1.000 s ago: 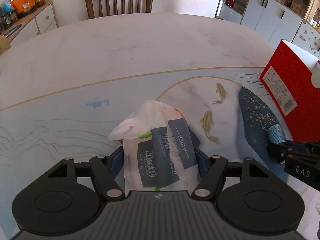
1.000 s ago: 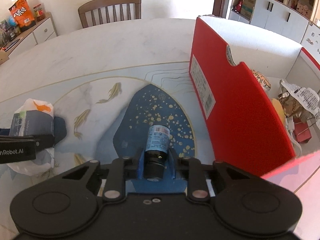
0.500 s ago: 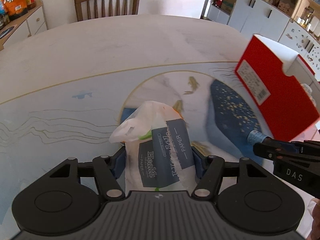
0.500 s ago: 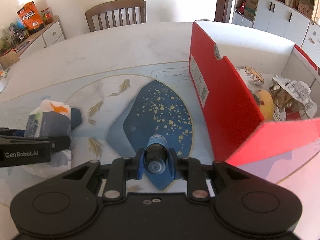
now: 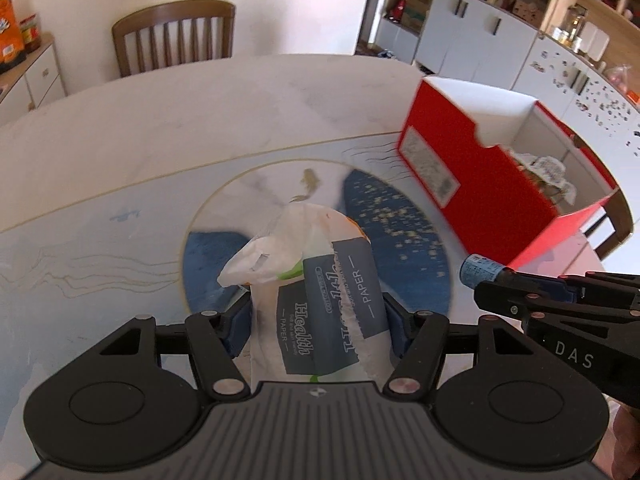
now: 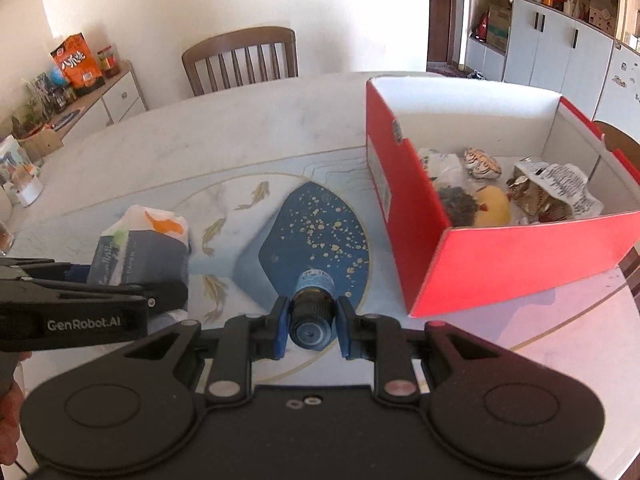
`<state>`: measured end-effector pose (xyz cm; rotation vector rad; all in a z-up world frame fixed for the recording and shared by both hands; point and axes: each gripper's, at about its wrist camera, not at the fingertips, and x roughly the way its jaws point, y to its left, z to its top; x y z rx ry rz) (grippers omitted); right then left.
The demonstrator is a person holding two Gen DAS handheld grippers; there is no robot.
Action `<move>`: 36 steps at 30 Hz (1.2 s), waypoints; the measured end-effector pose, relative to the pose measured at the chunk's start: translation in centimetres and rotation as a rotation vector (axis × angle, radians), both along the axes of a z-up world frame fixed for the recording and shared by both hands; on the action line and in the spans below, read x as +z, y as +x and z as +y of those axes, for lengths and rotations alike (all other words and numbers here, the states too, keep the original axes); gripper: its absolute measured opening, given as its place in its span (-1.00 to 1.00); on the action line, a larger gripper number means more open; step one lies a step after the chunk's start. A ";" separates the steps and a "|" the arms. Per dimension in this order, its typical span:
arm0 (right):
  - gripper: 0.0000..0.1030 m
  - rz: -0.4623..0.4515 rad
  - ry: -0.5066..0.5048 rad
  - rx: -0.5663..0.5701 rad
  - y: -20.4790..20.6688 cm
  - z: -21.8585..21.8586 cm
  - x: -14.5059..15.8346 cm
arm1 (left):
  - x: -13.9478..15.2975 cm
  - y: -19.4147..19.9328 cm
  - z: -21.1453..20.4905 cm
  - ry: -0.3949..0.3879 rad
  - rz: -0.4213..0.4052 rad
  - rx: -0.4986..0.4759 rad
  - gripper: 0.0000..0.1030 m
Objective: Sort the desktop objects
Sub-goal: 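Carry the bread bag with the left tool and bottle with the right into the box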
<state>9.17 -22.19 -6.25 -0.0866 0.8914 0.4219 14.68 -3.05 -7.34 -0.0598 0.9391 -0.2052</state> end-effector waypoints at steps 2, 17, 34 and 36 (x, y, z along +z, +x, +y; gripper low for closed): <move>-0.56 -0.009 0.009 -0.005 -0.2 -0.7 0.7 | 0.7 -0.3 -0.7 -0.004 -0.006 -0.014 0.25; -0.56 -0.056 0.093 -0.063 0.6 -6.4 4.1 | 4.2 -0.8 -6.4 -0.006 -0.040 -0.111 0.25; -0.56 -0.074 0.157 -0.113 4.6 -12.8 5.0 | 6.5 1.6 -13.5 0.010 -0.086 -0.176 0.25; -0.56 -0.074 0.162 -0.118 5.2 -13.5 5.0 | 6.6 2.1 -14.4 0.015 -0.088 -0.182 0.25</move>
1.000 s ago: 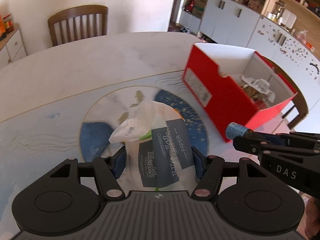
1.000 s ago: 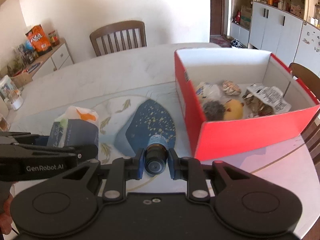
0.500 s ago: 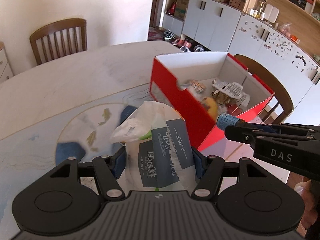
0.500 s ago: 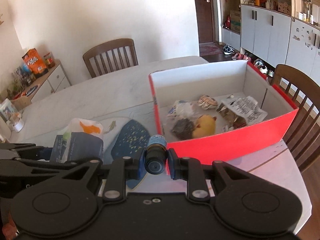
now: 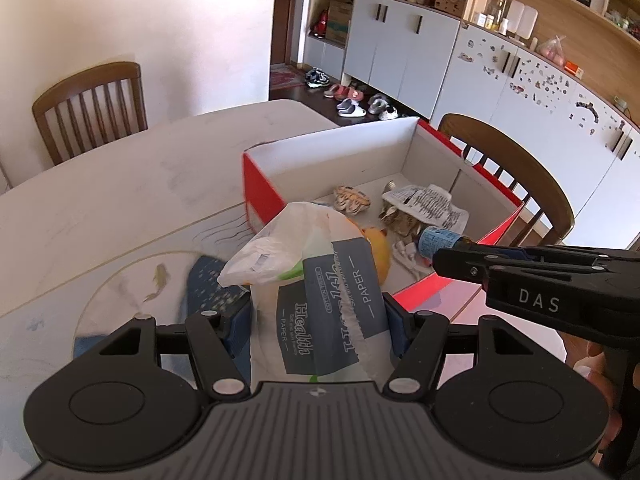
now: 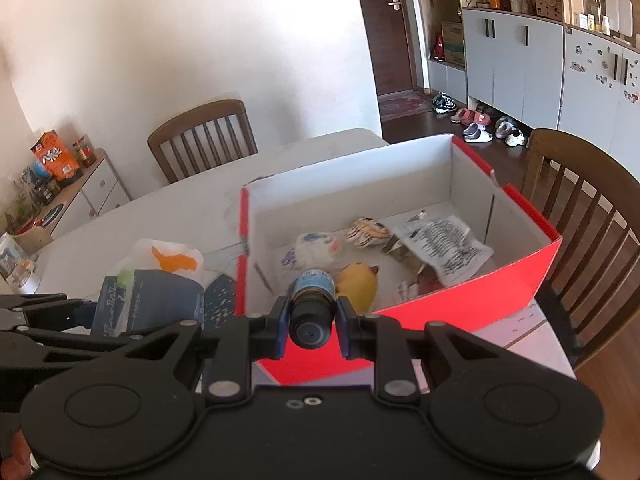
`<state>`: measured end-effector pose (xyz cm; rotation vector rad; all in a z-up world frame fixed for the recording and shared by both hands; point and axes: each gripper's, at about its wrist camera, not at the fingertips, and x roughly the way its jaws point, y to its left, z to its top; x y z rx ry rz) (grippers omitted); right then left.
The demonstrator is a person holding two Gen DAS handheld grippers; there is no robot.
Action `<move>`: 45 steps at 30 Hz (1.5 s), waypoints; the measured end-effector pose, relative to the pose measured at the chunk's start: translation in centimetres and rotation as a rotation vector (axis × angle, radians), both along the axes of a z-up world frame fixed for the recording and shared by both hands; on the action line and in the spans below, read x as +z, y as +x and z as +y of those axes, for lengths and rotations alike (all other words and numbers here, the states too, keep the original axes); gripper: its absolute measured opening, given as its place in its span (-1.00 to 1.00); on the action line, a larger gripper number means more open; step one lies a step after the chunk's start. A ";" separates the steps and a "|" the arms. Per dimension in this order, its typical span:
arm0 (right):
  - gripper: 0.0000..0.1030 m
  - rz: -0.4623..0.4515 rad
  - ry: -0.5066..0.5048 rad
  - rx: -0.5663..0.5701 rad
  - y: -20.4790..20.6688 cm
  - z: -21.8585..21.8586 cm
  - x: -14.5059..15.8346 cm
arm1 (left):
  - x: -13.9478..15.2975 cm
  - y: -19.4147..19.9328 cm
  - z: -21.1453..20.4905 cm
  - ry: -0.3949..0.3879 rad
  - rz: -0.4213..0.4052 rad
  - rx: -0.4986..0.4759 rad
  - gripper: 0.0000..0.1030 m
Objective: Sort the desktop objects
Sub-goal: 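Carry the bread bag with the left tool and bottle with the right into the box, then open both tools to release the bread bag and blue bottle in the box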
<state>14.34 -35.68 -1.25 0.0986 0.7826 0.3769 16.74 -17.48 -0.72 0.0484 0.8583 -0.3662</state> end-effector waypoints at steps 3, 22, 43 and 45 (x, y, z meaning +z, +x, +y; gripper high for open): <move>-0.56 0.000 0.008 -0.005 0.8 -1.0 -0.1 | 0.1 0.7 -1.3 0.010 -0.005 -0.006 0.25; -0.56 0.016 -0.010 -0.005 6.0 -5.1 -1.5 | -0.9 6.3 -8.4 0.073 0.012 -0.051 0.25; -0.56 0.102 -0.084 0.115 10.4 -3.8 -4.8 | -4.2 15.0 -11.2 0.088 0.174 -0.086 0.27; -0.56 0.114 -0.092 0.126 10.5 -3.5 -5.1 | -4.7 15.4 -11.1 0.092 0.192 -0.083 0.27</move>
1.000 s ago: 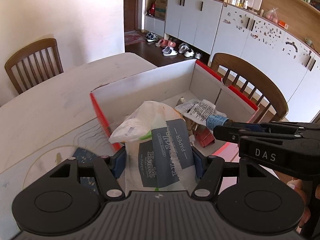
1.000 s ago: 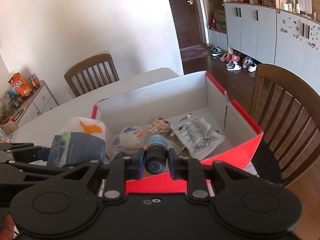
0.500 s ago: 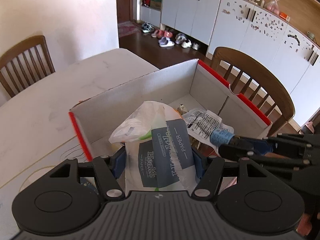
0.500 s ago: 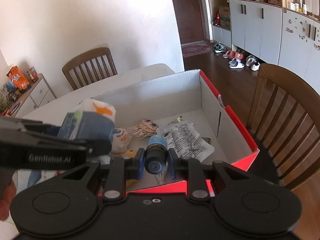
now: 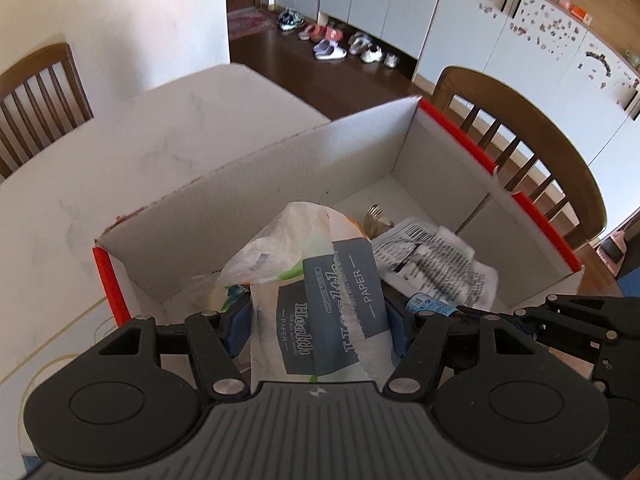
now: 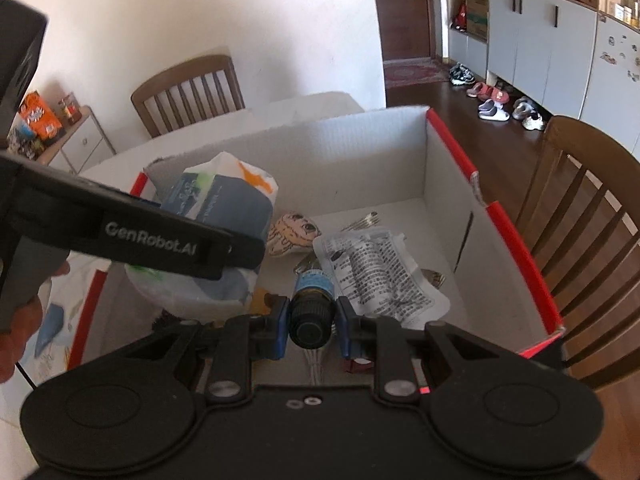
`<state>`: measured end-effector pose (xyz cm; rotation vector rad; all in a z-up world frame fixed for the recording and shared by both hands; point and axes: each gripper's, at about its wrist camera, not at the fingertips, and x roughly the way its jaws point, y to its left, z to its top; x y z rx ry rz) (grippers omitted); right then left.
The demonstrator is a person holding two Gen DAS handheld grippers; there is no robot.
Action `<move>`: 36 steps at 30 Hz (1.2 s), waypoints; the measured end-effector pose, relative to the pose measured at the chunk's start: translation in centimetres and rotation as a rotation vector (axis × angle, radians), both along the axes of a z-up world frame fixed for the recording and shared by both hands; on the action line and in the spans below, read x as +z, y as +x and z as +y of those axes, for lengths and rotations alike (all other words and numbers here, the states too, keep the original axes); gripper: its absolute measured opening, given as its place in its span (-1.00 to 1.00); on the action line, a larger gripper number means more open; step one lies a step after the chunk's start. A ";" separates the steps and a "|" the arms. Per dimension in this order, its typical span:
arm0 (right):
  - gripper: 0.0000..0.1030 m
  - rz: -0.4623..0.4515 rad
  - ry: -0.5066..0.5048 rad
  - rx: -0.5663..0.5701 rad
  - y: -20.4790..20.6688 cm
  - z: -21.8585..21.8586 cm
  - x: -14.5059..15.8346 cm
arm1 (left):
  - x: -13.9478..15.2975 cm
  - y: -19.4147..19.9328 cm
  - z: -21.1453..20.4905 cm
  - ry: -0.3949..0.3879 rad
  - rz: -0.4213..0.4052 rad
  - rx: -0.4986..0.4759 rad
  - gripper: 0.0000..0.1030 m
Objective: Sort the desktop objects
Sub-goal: 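Open both tools to release the bread bag and blue bottle in the box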
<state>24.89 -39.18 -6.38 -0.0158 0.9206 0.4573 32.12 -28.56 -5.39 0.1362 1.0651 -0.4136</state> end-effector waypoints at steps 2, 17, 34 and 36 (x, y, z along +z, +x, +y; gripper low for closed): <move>-0.56 0.008 -0.010 0.009 0.1 0.2 -0.4 | -0.5 0.4 0.0 0.015 0.010 0.005 0.27; -0.55 0.035 -0.060 0.052 1.2 1.3 -1.5 | -2.4 1.6 -0.1 0.072 0.056 0.000 0.29; -0.37 0.025 -0.045 0.063 0.5 0.8 -0.4 | -0.9 0.6 0.4 0.003 0.010 0.026 0.51; -0.36 0.021 -0.040 0.062 0.4 0.6 -0.2 | -0.5 0.3 0.7 -0.016 0.000 0.033 0.51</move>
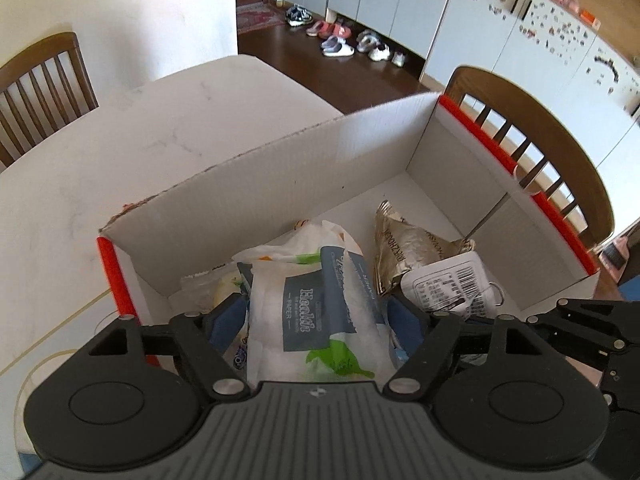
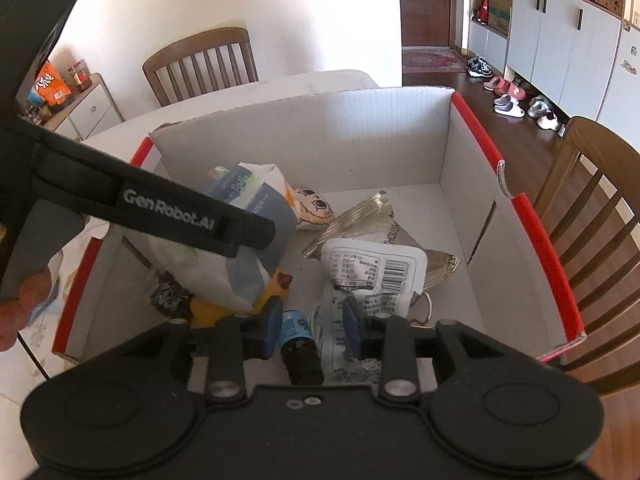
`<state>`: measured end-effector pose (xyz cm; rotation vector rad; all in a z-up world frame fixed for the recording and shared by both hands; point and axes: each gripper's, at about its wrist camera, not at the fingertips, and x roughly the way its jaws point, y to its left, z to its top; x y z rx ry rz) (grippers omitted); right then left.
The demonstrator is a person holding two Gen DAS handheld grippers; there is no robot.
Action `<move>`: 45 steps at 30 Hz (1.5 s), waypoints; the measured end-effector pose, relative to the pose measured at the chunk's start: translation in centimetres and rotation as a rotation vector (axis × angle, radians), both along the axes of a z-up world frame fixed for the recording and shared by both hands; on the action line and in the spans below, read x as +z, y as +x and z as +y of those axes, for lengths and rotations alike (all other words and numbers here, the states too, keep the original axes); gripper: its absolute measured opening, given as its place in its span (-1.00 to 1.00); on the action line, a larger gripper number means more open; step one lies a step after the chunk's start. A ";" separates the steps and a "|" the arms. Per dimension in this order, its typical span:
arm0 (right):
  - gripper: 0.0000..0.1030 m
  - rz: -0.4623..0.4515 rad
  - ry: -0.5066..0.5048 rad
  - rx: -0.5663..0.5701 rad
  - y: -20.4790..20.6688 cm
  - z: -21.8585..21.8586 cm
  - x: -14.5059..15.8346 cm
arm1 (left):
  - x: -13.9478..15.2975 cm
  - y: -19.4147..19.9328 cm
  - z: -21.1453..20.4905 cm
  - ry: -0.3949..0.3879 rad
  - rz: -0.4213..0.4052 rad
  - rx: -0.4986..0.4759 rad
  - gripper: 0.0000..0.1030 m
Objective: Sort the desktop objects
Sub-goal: 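Open both tools to release the bread bag and blue bottle in the box, then withdraw both tools up and out of the box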
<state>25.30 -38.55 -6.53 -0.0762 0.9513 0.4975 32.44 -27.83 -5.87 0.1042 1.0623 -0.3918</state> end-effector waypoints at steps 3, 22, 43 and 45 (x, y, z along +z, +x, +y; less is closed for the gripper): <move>-0.36 -0.004 0.015 -0.004 -0.2 -0.4 0.4 | 0.8 -0.8 0.8 -0.030 -0.016 0.013 0.51; -0.24 -0.029 0.062 -0.020 -2.2 -1.7 3.2 | 4.5 -7.2 2.6 -0.158 -0.097 0.035 0.51; 0.49 -0.102 0.065 -0.026 -5.7 -1.8 5.5 | 4.8 -12.1 5.4 -0.165 -0.147 0.075 1.00; 0.53 -0.111 0.063 -0.031 -5.9 -1.8 5.7 | 4.9 -12.4 5.7 -0.166 -0.156 0.079 1.00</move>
